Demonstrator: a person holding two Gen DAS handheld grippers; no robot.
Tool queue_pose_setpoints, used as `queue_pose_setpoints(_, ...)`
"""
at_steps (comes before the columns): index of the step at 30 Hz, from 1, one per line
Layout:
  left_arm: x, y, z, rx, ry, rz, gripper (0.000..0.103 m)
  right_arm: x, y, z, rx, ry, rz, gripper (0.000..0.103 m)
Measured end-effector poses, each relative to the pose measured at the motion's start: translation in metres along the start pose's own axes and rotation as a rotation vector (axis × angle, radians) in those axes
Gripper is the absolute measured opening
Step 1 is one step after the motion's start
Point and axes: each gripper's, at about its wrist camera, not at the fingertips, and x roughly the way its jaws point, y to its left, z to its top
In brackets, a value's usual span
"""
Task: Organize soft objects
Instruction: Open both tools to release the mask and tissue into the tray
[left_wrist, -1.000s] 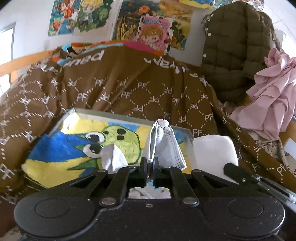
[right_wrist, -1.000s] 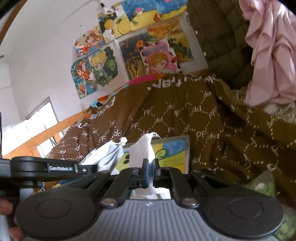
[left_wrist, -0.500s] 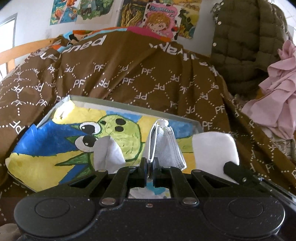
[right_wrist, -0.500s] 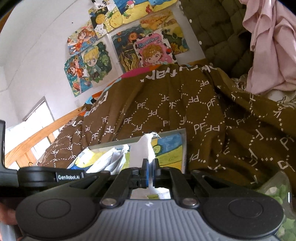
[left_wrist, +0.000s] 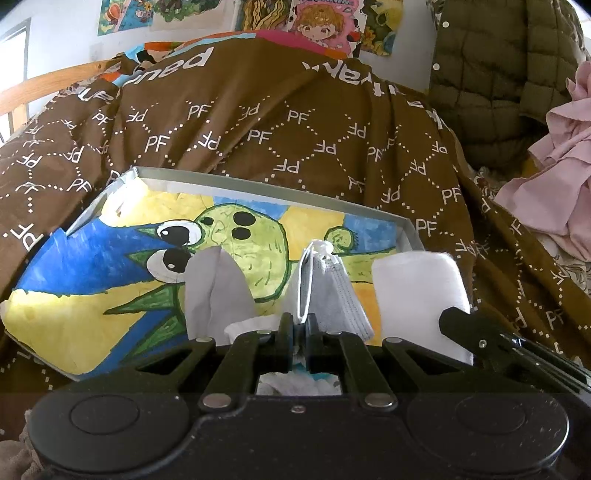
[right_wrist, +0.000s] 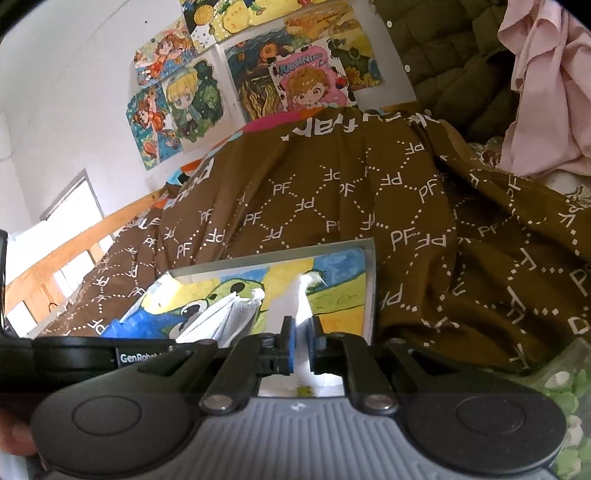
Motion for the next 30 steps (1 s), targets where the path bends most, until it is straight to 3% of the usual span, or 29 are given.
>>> queue_pose_setpoints(8,-0.007,-0.004,0.001,0.013,0.002,0.019,0.019,-0.012,0.005,0.009,-0.033,-0.018,-0.017,0.016)
queue_pose_setpoints(11,-0.014,-0.004,0.003,0.017,-0.012,0.030,0.023,-0.019,0.006,0.014,-0.040,-0.033,-0.027,0.031)
queue_pose_setpoints(16,-0.032,-0.003,0.008,0.017,-0.055,0.038,0.045,-0.038,0.010,0.026,-0.056,-0.073,-0.045,0.054)
queue_pose_setpoints(28,-0.129,-0.012,0.019,0.003,-0.273,0.016,0.100,-0.134,0.033,0.051,-0.104,-0.219,-0.074,0.094)
queue_pose_setpoints(30,-0.150,-0.015,0.016,0.004,-0.318,0.012,0.102,-0.153,0.038,0.052,-0.113,-0.240,-0.084,0.100)
